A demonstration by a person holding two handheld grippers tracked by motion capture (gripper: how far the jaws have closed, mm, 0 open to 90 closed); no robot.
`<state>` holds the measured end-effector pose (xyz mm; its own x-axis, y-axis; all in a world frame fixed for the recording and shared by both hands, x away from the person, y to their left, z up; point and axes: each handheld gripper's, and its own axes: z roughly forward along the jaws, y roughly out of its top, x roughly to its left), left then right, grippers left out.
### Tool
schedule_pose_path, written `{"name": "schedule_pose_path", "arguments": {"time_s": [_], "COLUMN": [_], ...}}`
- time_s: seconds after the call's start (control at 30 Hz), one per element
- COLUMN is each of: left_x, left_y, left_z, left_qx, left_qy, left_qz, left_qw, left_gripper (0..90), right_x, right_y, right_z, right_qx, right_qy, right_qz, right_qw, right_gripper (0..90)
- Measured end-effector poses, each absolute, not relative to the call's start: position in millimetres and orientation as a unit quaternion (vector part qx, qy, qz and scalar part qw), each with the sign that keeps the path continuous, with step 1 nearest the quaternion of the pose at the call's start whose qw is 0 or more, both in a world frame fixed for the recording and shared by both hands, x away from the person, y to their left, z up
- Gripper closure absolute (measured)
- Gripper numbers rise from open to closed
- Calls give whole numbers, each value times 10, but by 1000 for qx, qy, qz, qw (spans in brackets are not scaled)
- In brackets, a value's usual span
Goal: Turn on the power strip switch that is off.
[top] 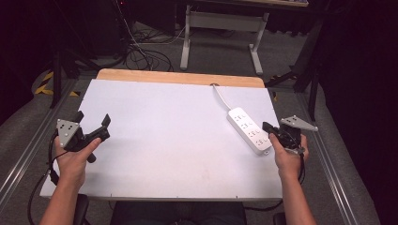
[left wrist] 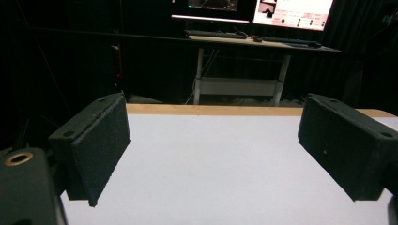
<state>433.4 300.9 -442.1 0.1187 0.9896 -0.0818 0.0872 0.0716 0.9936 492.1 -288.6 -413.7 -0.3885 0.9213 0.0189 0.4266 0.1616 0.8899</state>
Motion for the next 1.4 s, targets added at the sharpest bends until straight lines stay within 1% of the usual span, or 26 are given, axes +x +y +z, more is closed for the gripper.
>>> {"name": "schedule_pose_path", "arguments": {"time_s": [0.37, 0.67, 0.93, 1.13, 1.4], "left_x": [4331, 4320, 4316, 4321, 4316], "left_y": [2999, 3005, 3017, 3008, 3014], "left_z": [-4422, -4425, -4427, -4427, -4428], "left_qx": [537, 539, 537, 538, 538], "left_qy": [502, 502, 503, 503, 503], "left_qz": [428, 428, 428, 425, 427], "left_qw": [526, 524, 525, 526, 525], "left_gripper": [102, 102, 102, 103, 104], "right_x": [5214, 5299, 5437, 5486, 5504], "right_y": [-2895, -2889, -2873, -2888, -2892], "right_z": [-4181, -4256, -4398, -4486, -4506], "right_qx": [502, 510, 527, 531, 532], "right_qy": [706, 720, 739, 747, 748], "right_qz": [420, 394, 355, 331, 329], "right_qw": [272, 257, 225, 222, 221], "right_gripper": [900, 900, 900, 900, 900]}}
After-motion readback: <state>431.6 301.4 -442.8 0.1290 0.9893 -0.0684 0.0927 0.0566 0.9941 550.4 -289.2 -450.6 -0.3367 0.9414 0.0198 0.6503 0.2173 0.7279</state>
